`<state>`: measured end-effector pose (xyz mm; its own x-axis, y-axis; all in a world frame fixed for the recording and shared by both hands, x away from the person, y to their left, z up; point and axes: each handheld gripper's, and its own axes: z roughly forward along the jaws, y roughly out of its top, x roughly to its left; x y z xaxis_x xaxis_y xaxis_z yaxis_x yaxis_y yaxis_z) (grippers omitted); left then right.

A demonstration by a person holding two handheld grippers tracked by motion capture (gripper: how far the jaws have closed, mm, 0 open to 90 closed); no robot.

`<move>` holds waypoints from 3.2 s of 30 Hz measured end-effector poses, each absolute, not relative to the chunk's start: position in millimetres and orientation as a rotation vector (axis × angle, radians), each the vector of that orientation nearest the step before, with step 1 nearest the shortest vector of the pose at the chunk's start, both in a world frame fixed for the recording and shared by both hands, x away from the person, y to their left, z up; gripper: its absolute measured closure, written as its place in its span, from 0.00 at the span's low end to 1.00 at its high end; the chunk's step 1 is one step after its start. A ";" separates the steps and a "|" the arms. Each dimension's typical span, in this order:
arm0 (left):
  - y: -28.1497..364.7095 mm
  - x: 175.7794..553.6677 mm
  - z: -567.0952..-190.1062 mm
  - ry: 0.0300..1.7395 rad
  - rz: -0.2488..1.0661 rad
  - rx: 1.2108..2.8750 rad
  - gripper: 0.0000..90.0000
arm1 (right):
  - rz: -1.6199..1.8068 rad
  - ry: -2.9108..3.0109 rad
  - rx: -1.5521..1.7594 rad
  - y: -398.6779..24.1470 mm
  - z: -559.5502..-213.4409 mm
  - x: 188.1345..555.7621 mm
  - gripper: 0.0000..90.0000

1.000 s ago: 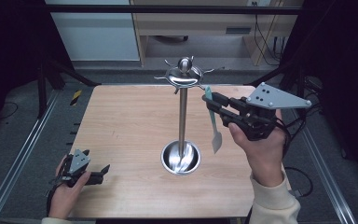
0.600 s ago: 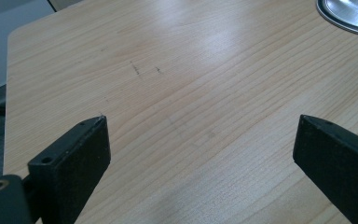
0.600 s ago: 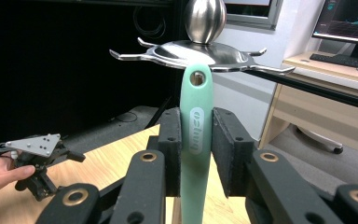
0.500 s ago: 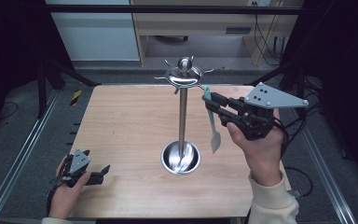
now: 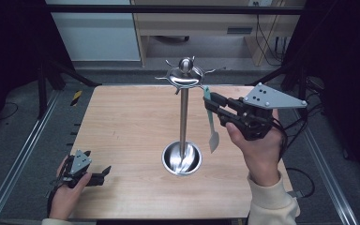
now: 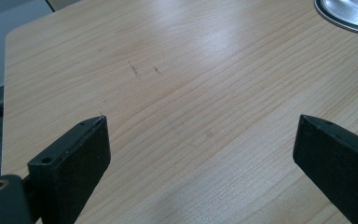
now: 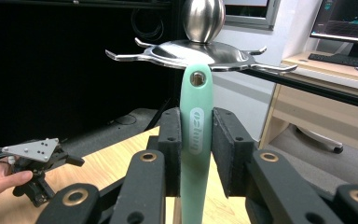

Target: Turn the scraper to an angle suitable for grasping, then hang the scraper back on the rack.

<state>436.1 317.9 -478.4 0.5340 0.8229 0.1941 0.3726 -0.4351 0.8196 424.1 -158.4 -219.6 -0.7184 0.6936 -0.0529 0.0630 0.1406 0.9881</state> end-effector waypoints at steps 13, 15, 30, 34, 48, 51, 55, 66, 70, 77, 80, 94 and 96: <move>317.4 436.1 -478.6 0.964 0.773 2.031 0.04 | 1.628 1.902 0.736 -154.2 -224.0 427.9 0.82; 317.3 436.1 -478.7 0.963 0.774 2.033 0.04 | 1.629 1.904 0.736 -153.7 -224.3 428.3 0.82; 316.9 436.0 -478.6 0.960 0.775 2.036 0.04 | 1.649 1.883 0.745 -150.5 -227.8 430.6 0.82; 316.9 436.1 -478.6 0.960 0.774 2.036 0.04 | 1.651 1.882 0.748 -150.9 -227.7 430.4 0.82; 316.9 436.2 -478.7 0.959 0.772 2.041 0.04 | 1.660 1.880 0.752 -151.0 -227.8 429.8 0.75; 316.6 436.2 -478.5 0.958 0.772 2.042 0.04 | 1.668 1.879 0.756 -151.9 -227.8 429.0 0.69; 316.4 436.4 -478.4 0.955 0.773 2.047 0.04 | 1.657 1.874 0.781 -155.0 -226.8 427.7 0.59; 315.7 436.4 -478.6 0.952 0.777 2.052 0.04 | 1.570 1.819 0.873 -170.3 -228.0 431.8 0.32; 316.9 435.7 -478.4 0.959 0.778 2.047 0.04 | 1.535 1.788 0.921 -176.2 -233.0 437.2 0.25; 316.9 436.3 -474.8 0.951 0.813 2.017 0.04 | 1.446 1.710 0.932 -181.7 -239.4 442.7 0.10; 316.7 436.5 -475.3 0.951 0.807 2.020 0.04 | 1.426 1.690 0.937 -184.9 -243.3 445.1 0.08; 320.7 433.4 -472.8 0.959 0.832 1.990 0.03 | 1.389 1.686 1.039 -195.6 -260.7 457.1 0.09; 321.3 433.4 -472.3 0.961 0.833 1.982 0.03 | 1.374 1.689 1.050 -196.3 -265.1 458.8 0.09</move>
